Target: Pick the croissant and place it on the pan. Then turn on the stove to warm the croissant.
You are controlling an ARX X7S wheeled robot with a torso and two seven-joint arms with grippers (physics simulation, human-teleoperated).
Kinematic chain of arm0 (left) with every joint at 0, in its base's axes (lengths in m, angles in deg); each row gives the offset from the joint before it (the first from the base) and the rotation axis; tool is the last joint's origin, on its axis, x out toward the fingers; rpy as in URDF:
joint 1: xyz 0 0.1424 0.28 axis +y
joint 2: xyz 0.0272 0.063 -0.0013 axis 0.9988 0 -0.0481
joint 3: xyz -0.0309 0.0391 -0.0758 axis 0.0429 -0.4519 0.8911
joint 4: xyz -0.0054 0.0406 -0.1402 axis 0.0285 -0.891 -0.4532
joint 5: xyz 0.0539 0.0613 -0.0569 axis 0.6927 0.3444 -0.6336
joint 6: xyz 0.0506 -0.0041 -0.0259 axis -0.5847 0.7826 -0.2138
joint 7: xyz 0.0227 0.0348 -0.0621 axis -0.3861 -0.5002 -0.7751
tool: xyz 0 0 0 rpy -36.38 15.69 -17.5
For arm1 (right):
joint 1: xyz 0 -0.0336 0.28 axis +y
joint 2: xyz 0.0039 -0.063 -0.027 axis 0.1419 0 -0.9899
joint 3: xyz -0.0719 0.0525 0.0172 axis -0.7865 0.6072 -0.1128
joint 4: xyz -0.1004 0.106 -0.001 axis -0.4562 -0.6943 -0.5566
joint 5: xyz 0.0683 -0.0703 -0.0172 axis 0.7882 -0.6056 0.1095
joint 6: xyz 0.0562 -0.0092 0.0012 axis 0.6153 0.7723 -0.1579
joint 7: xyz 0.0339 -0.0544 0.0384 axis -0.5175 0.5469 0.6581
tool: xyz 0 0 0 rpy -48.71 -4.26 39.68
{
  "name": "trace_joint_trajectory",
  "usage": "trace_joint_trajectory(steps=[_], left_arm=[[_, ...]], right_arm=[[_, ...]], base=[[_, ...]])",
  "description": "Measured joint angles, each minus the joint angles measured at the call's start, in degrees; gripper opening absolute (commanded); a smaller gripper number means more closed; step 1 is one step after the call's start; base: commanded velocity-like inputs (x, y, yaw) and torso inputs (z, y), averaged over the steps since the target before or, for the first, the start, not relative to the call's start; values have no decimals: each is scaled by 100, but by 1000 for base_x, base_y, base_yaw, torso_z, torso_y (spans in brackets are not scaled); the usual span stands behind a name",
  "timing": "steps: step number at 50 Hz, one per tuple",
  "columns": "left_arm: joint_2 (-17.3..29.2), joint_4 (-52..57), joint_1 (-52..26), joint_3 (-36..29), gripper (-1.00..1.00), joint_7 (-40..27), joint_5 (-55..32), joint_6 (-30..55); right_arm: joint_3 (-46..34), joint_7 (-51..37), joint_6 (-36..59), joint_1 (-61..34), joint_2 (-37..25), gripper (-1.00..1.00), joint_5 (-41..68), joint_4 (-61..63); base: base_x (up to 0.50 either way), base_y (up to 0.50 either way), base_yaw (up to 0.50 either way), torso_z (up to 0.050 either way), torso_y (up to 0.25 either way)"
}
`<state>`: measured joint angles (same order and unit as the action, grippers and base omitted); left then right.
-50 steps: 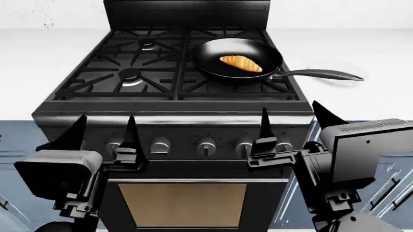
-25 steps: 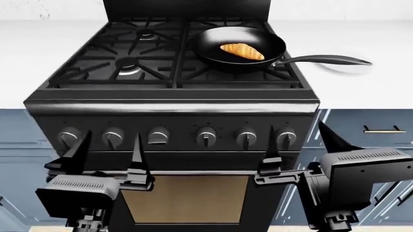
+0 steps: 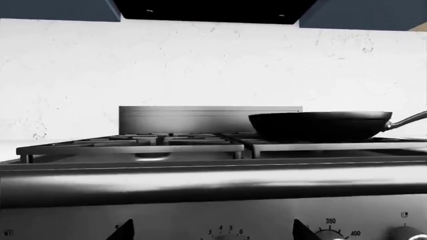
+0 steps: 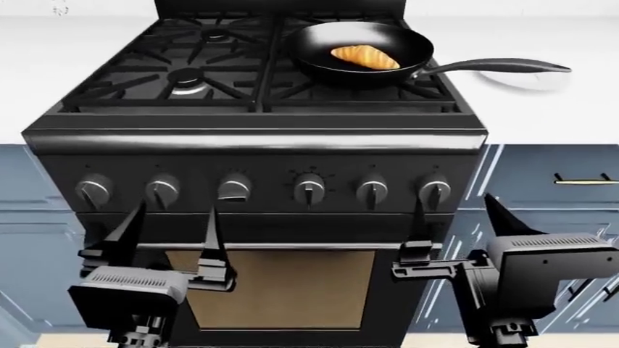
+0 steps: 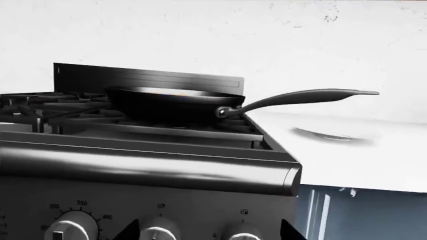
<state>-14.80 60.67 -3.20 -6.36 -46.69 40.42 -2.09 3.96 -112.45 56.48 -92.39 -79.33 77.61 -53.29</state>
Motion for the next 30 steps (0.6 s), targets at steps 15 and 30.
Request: trace_joint_trajectory(steps=[15, 30], left_arm=[[31, -59, -16, -45, 100, -45, -22, -33], [54, -102, -23, -65, 100, -93, -62, -101]], right_arm=[[39, -4, -102, 52, 28, 100, -54, -149], [52, -17, -135, 66, 53, 100, -70, -218]], base=[[0, 0, 0, -50, 0], [0, 0, 0, -50, 0]])
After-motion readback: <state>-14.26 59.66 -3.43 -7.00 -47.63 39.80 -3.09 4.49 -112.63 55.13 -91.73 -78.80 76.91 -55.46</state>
